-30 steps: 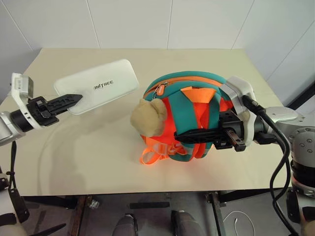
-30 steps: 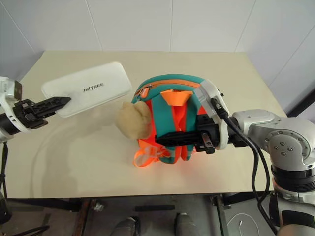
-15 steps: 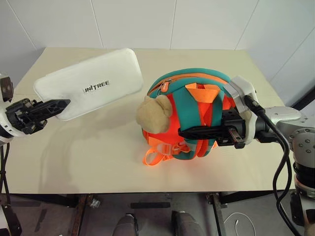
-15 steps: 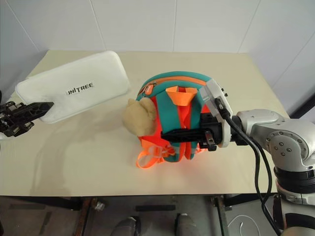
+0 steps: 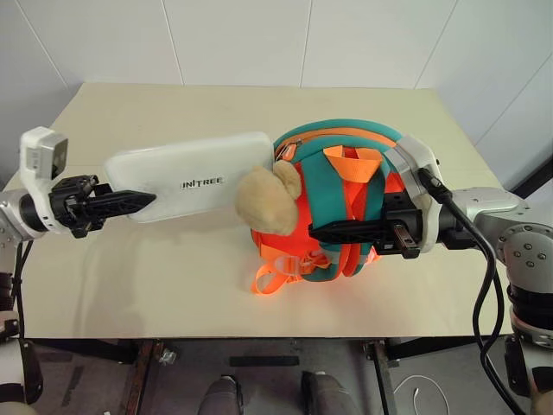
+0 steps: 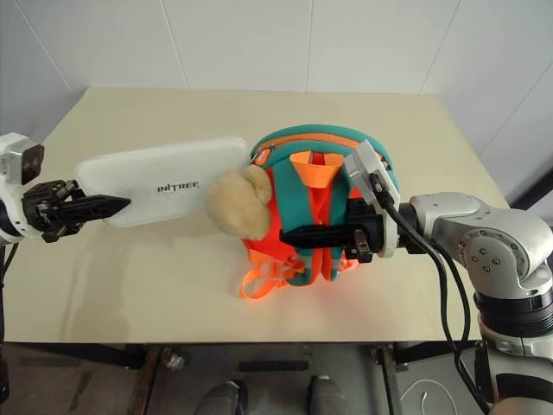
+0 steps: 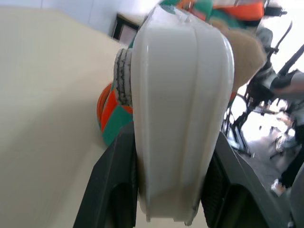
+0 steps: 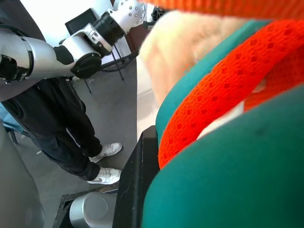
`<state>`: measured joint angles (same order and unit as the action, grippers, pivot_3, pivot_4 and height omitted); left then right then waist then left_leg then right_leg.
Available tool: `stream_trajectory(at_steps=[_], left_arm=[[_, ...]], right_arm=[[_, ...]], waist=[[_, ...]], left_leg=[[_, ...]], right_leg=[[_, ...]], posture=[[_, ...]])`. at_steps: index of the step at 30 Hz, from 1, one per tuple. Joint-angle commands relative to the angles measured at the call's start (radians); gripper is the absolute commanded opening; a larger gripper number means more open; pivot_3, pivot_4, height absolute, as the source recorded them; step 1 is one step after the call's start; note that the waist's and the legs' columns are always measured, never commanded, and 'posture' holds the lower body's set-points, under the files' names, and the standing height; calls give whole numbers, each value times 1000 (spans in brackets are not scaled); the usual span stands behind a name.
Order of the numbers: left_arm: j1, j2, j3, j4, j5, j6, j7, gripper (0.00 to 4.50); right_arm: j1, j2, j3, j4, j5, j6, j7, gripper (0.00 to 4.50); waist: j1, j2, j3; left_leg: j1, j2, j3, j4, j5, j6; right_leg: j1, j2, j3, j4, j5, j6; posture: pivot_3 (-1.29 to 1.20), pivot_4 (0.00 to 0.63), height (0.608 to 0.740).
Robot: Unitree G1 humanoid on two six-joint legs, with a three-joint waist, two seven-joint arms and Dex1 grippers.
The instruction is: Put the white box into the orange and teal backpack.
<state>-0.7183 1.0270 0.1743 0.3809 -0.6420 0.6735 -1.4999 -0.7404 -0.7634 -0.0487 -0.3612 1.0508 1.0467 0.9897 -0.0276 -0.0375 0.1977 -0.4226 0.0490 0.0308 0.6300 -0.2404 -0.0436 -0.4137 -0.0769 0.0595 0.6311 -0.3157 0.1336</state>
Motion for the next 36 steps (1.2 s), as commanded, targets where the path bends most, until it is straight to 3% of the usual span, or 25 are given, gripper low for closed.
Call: stream_trajectory(at_steps=[1,7,12,20,28,36], left_arm=[[-55,25,-63,-16,81,-50,-23,1279],[-158,10,-146,-27,163,-72,7,1275],[-297,-68,-218,-54,215,13,106,1271],[-396,-197,-271,-101,220,119,173,1271],[-424,-368,-318,-141,218,201,271,1270],[-441,-482,-362,-117,259,169,337,1270]], right_arm=[[-23,-2,-19,-14,2,-29,13,0],[-28,0,-12,-5,-13,-37,25,0],[-40,15,6,6,-32,-51,35,0],[-51,39,26,17,-58,-67,45,0],[-54,62,43,22,-79,-81,59,0],[-53,73,48,22,-91,-89,61,0]], waist=[[0,0,0],[0,0,0],[6,0,0],[0,0,0],[1,0,0],[1,0,0]], left_leg=[[0,0,0,0,0,0],[0,0,0,1,0,0],[0,0,-1,4,0,0],[0,0,-1,4,0,0],[0,0,-1,5,0,0],[0,0,-2,6,0,0]], right_leg=[[0,0,0,0,0,0],[0,0,0,1,0,0],[1,0,0,4,0,1],[0,1,1,6,0,1],[0,1,1,7,0,1],[0,2,1,7,0,1]], posture=[[0,150,740],[0,150,740],[0,150,740],[0,150,740],[0,150,740],[0,150,740]])
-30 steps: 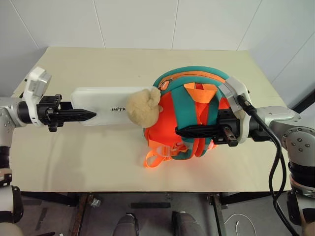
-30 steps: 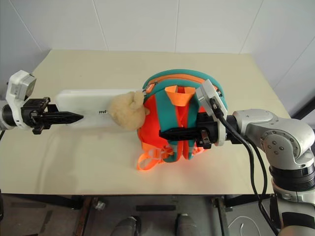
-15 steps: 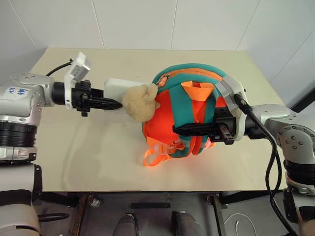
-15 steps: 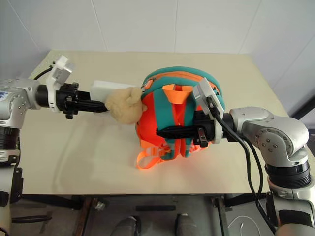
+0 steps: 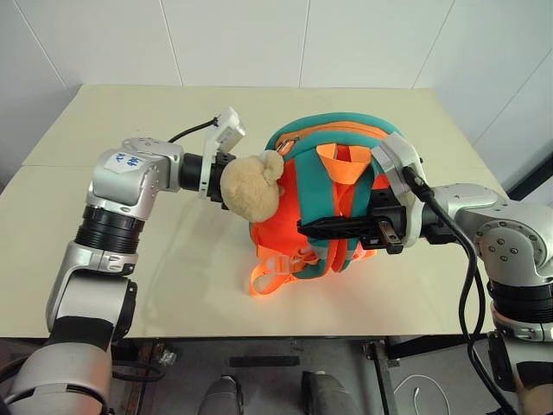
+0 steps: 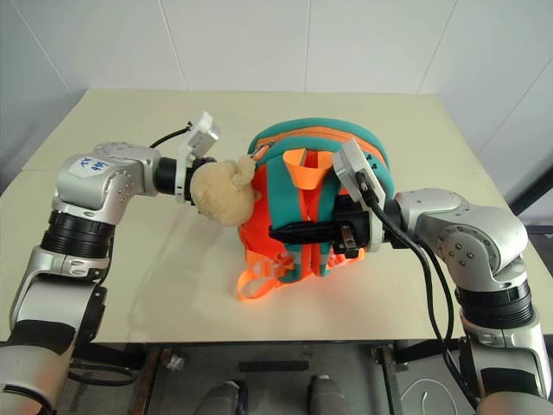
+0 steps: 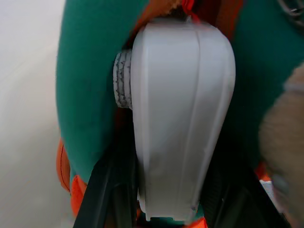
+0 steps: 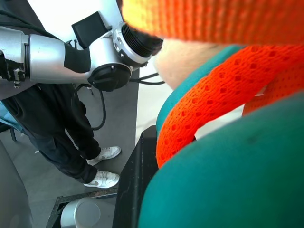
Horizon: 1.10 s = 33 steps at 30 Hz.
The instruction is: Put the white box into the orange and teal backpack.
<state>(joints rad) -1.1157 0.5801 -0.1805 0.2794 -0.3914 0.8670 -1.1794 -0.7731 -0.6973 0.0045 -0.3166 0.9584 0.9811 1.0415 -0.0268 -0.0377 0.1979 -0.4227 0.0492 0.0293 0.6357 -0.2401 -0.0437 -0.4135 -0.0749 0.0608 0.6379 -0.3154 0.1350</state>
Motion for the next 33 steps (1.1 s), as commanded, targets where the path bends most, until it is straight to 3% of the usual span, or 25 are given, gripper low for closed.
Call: stream_trajectory(at_steps=[1,7,12,18,25,33], left_arm=[[-47,-49,-11,-13,14,-36,19,1270],[-45,-52,-11,-42,6,-13,-5,3111],[-34,20,38,-119,-26,32,-21,4486],[-2,101,78,-188,-42,57,-7,4486],[123,228,220,-408,-200,125,-57,4486],[208,244,348,-584,-396,280,48,4486]], right_arm=[[-21,10,-5,-21,1,-24,9,0],[-25,23,-6,-21,-4,-24,5,0],[-24,32,-5,-18,-12,-25,5,0],[-31,40,4,-3,-26,-34,15,0],[-35,41,12,2,-34,-40,21,0],[-31,38,20,1,-42,-42,30,0]], waist=[[1,0,0],[1,0,0],[-4,0,0],[0,0,0],[-5,1,0],[-2,1,0]], left_leg=[[0,0,0,0,0,0],[0,0,0,1,0,0],[0,0,0,0,0,0],[0,0,0,0,0,0],[0,1,0,-2,0,0],[0,1,-1,2,0,0]], right_leg=[[0,0,0,0,0,0],[0,0,0,0,0,0],[0,0,0,0,0,0],[0,1,0,0,0,0],[0,1,0,3,0,0],[1,1,0,2,0,0]], posture=[[0,150,740],[0,150,740],[0,150,740],[0,150,740],[0,150,740],[0,150,740]])
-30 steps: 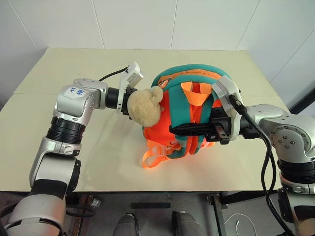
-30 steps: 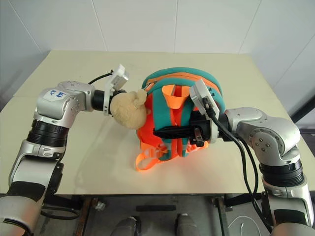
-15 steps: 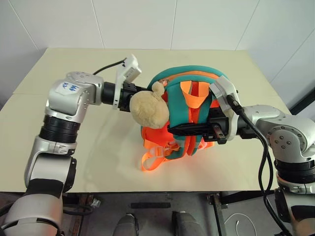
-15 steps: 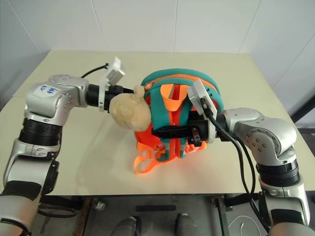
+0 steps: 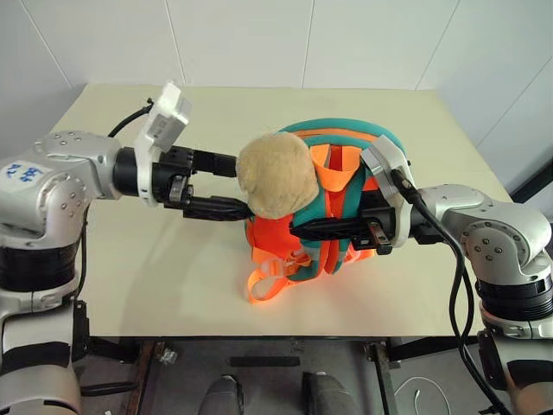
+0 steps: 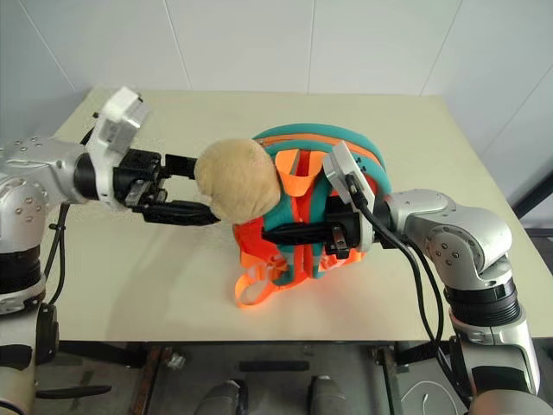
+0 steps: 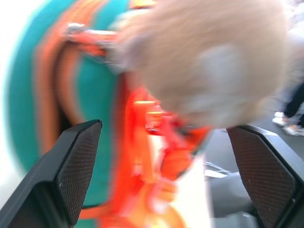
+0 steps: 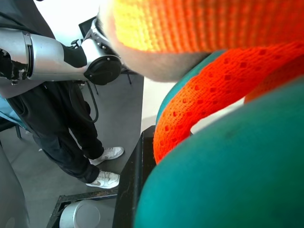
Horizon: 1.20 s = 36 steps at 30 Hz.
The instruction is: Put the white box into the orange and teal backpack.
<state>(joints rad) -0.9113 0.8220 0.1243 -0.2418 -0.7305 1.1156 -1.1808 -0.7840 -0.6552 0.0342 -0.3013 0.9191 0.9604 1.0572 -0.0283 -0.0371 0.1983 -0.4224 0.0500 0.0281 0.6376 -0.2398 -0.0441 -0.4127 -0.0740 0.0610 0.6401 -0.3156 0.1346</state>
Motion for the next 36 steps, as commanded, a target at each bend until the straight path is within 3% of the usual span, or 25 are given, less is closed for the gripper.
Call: stream_trajectory(at_steps=[1,9,12,20,23,36], left_arm=[[5,-12,42,-65,-57,36,82,4486],[13,-95,7,-59,-58,40,244,4486],[9,-97,6,-56,-76,59,264,3895],[-14,-48,30,-21,-114,93,276,1804],[-26,-11,45,2,-135,99,255,1368],[-62,95,-8,198,-53,10,188,1244]], right_arm=[[-22,-4,-7,-10,-6,-23,17,0],[-29,-2,4,-1,-29,-35,38,0],[-26,-3,3,-2,-32,-39,40,0],[10,16,-20,-18,-26,-69,31,0],[34,40,-44,-35,-8,-93,15,0],[175,133,-115,-150,54,-182,-93,0]], waist=[[0,0,0],[-2,0,0],[-1,0,0],[-2,0,0],[-2,0,0],[0,0,0]], left_leg=[[0,0,0,0,0,0],[0,0,-2,6,0,0],[0,0,-2,6,0,0],[0,0,-2,6,0,0],[0,0,-2,6,0,0],[0,0,-2,5,0,0]], right_leg=[[0,0,0,0,0,0],[1,1,0,4,0,0],[1,1,0,4,0,0],[1,1,0,4,0,0],[1,1,0,4,0,0],[1,1,0,3,0,0]], posture=[[0,150,740],[0,150,740],[0,150,740],[0,150,740],[0,150,740],[0,150,740]])
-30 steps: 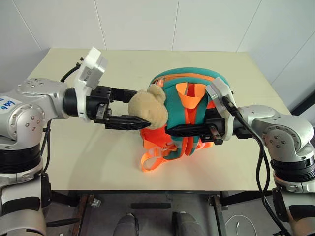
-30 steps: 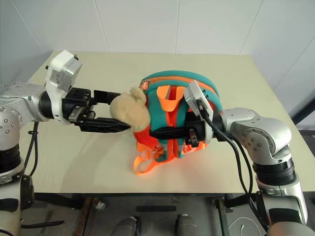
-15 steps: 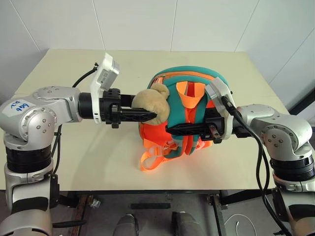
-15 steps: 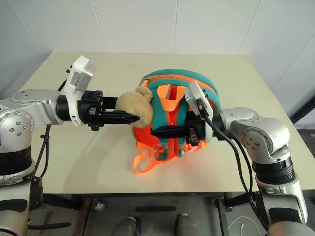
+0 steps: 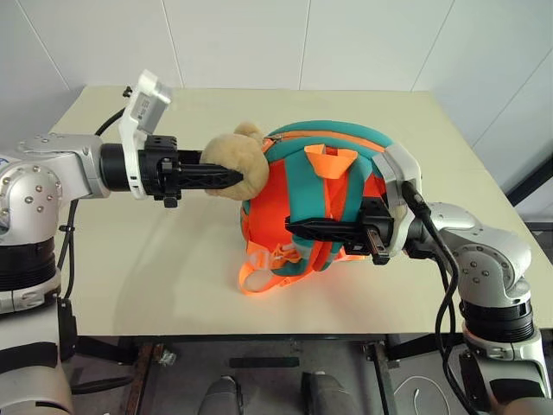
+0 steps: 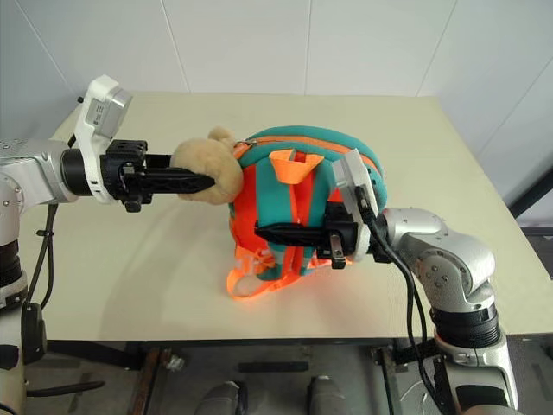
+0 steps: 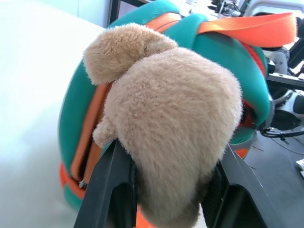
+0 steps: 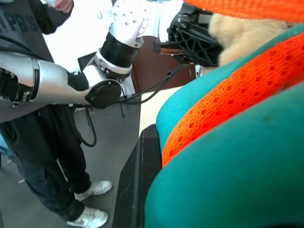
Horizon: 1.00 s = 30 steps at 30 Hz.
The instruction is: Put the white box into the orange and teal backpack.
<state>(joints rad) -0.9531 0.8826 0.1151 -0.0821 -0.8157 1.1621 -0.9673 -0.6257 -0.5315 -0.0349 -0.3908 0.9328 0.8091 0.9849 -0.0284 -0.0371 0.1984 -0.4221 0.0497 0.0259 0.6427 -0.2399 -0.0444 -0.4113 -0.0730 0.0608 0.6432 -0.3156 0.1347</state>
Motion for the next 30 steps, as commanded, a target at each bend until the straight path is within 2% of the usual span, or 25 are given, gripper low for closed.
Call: stream_trajectory(at_steps=[1,5,8,16,23,25,29,30], left_arm=[[-18,41,-8,55,43,-46,-36,1244],[-6,66,-50,105,86,-84,-83,1243],[-3,66,-126,211,171,-154,-126,1243],[-37,11,-304,415,342,-270,-232,1216],[-43,-65,-401,536,475,-344,-268,1206],[-27,-83,-403,537,492,-351,-263,1181],[-16,-108,-295,502,433,-301,-237,1136],[-7,-105,-268,477,414,-292,-243,1136]], right_arm=[[25,10,-47,-69,47,-30,-28,0],[40,8,-49,-88,64,-27,-50,0],[49,7,-43,-95,69,-30,-64,0],[49,0,-32,-93,68,-25,-74,0],[43,-12,-24,-83,65,-10,-75,0],[40,-26,-18,-81,61,1,-72,0],[32,-70,-22,-80,61,35,-71,0],[30,-94,-22,-79,63,52,-65,305]], waist=[[0,0,0],[-2,0,0],[0,0,0],[1,0,0],[2,0,0],[4,0,0],[4,0,0],[4,0,0]], left_leg=[[0,0,0,0,0,0],[0,0,0,-1,0,0],[0,0,0,-1,0,0],[0,0,0,-1,0,0],[0,0,0,-1,0,0],[0,0,0,0,0,0],[0,0,0,1,0,0],[0,0,0,1,0,1]], right_leg=[[0,0,0,0,0,0],[0,0,0,0,0,0],[0,0,0,0,0,-1],[0,0,0,-1,0,-1],[0,0,0,-1,0,-1],[0,0,0,0,0,-1],[1,0,0,0,0,-1],[1,0,0,0,0,-1]], posture=[[0,150,740],[0,150,740],[0,150,740],[0,150,740],[0,150,740],[0,150,740],[0,150,740],[0,150,740]])
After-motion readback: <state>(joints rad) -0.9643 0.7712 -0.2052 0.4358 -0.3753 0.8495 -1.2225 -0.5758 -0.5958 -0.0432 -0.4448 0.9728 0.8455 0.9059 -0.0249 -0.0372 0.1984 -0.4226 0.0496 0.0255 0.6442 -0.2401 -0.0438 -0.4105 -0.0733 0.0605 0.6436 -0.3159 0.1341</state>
